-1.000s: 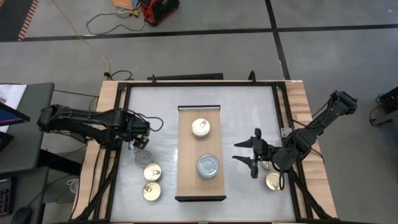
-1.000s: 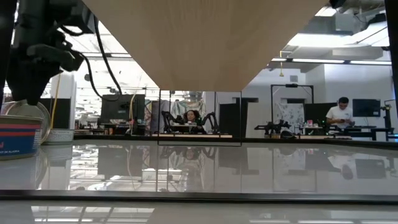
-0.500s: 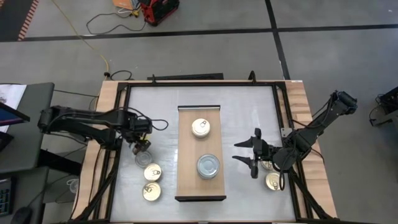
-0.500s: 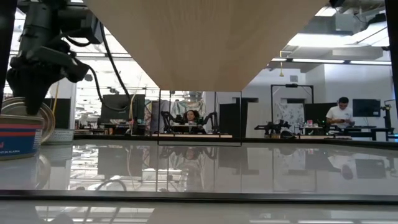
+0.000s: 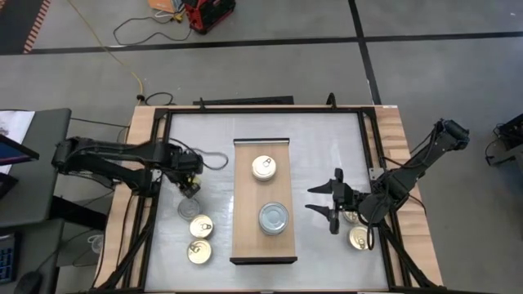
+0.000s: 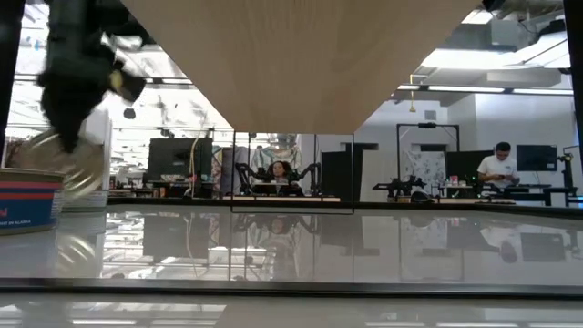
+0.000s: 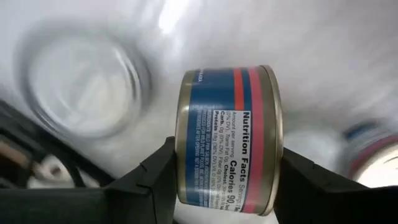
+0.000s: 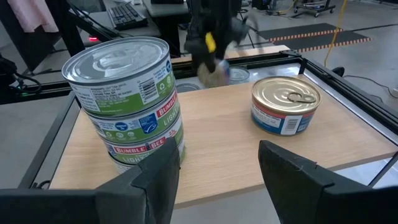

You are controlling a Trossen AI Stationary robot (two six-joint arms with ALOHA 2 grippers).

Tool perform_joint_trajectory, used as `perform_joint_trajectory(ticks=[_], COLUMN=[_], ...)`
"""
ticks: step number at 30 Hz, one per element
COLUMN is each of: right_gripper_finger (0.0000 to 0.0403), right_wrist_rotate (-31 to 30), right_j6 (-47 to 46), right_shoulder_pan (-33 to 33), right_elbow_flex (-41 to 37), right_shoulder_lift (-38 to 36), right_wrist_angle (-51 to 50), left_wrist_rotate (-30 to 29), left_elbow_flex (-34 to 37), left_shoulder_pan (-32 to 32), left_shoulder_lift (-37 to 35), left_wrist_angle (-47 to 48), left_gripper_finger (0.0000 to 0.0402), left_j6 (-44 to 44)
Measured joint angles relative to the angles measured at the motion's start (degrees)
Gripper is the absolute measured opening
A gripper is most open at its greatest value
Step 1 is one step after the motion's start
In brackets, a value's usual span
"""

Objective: Stack canned seafood by type on shelf
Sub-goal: Stack the blue tuna can on top of the blue tuna can on the shelf

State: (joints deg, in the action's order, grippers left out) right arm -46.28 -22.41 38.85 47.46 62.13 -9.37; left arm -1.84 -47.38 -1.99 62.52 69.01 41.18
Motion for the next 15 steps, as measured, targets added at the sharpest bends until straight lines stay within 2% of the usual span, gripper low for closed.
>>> perform_joint_trajectory(ticks=[5,12,15], right_gripper_finger=[0.0244,0.0244,0.0244], right_wrist_rotate=[0.0,0.0,0.0], right_j6=[-0.2,-1.5,-1.5], right_shoulder_pan=[0.0,-0.1,-0.3], right_elbow_flex=[0.0,0.0,0.0], right_shoulder_lift=[0.0,0.0,0.0], right_wrist_angle=[0.0,0.0,0.4], left_wrist_rotate=[-5.6,-11.3,-12.2], left_elbow_flex=[-7.3,-17.2,-20.7], left_shoulder_pan=[-1.3,-1.4,-1.4], left_shoulder_lift=[-2.7,-4.0,-4.1], left_wrist_angle=[6.5,6.3,2.0], left_gripper_finger=[0.0188,0.0188,0.0188], left_j6=[0.0,-1.3,-3.4])
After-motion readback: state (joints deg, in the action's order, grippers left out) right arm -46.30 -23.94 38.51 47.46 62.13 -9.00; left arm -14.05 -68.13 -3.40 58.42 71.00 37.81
